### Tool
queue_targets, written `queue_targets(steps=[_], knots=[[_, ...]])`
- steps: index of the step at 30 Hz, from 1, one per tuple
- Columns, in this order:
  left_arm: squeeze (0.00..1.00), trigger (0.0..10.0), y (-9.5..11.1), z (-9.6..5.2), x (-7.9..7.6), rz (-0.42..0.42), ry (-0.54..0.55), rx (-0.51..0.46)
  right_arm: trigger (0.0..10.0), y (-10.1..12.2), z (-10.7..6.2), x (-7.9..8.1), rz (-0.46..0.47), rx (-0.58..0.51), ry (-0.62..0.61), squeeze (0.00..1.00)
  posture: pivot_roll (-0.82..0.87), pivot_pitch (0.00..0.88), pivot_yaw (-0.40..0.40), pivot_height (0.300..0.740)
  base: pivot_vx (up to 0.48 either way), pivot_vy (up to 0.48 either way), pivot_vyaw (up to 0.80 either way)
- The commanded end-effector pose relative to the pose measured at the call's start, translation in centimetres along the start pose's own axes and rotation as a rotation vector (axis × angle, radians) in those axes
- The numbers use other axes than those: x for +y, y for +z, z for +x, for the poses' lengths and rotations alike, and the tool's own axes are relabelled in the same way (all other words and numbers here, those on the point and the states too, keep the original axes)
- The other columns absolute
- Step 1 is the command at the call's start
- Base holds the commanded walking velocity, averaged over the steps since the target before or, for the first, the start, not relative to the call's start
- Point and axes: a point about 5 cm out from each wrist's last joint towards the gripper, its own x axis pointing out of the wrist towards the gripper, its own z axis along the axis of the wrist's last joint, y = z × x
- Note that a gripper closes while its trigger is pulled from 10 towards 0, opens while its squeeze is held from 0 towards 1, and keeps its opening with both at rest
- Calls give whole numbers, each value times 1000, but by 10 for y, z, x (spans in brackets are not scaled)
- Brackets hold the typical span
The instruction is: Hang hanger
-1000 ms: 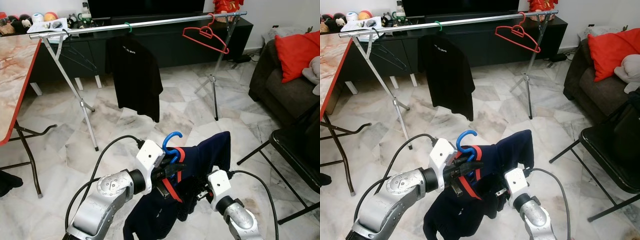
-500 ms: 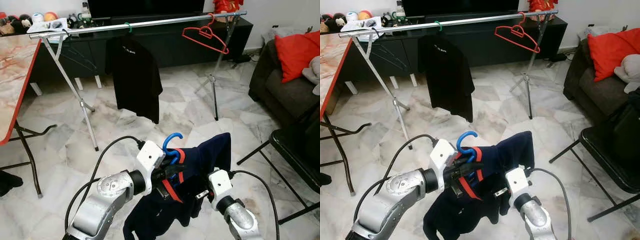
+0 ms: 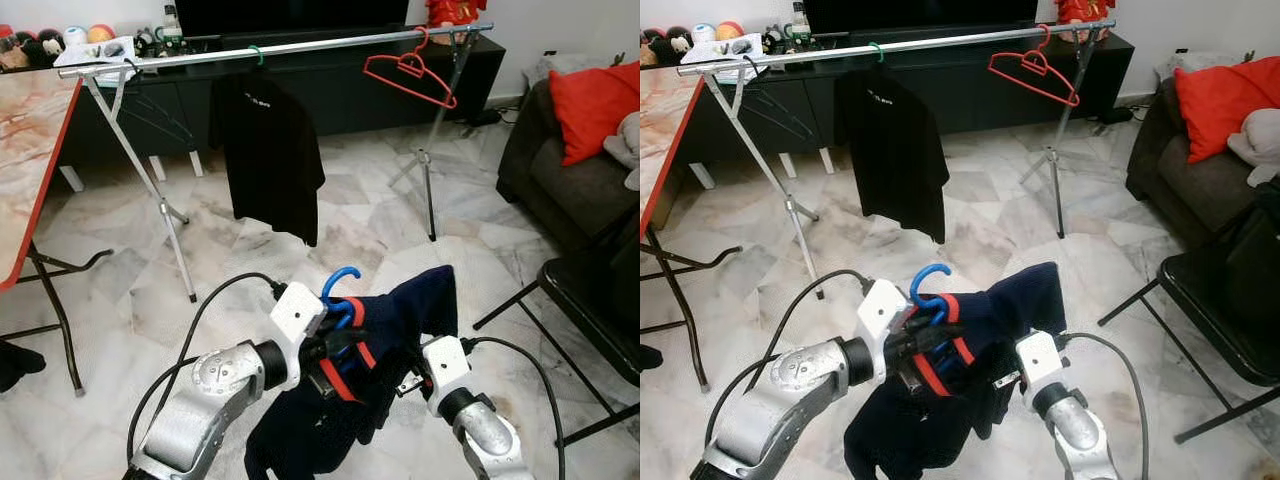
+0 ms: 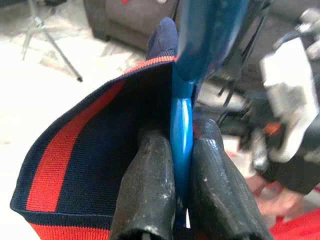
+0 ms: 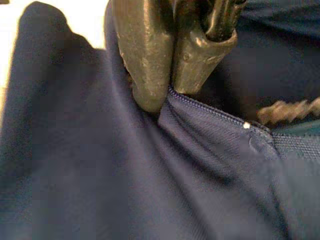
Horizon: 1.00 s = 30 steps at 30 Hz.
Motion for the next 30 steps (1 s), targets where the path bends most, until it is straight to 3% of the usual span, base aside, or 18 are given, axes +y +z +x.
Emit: queue_targets(steps=[1,10,20,26,30], knots=[[0,10000,-2,-5,5,13,22,-4,0,5,-1,-9,-14,-26,-33,0,16,125,-13,740,0,0,0],[0,10000,-17,-16,17,28,70,51,0,13,-5,-24,-58,-56,-59,0,7,134,-19,740,0,0,0],[0,10000,-14,-26,25,-9,82,29,0,5,-18,-40,-99,-5,-101,0,8,138,-21,740,0,0,0],[0,10000,-19,-31,22,41,10,86,0,3,-24,-51,-113,21,-142,0,8,138,-20,740,0,0,0],[0,10000,-23,-37,13,72,-120,142,0,3,-23,-51,-120,28,-143,0,7,140,-20,740,0,0,0]])
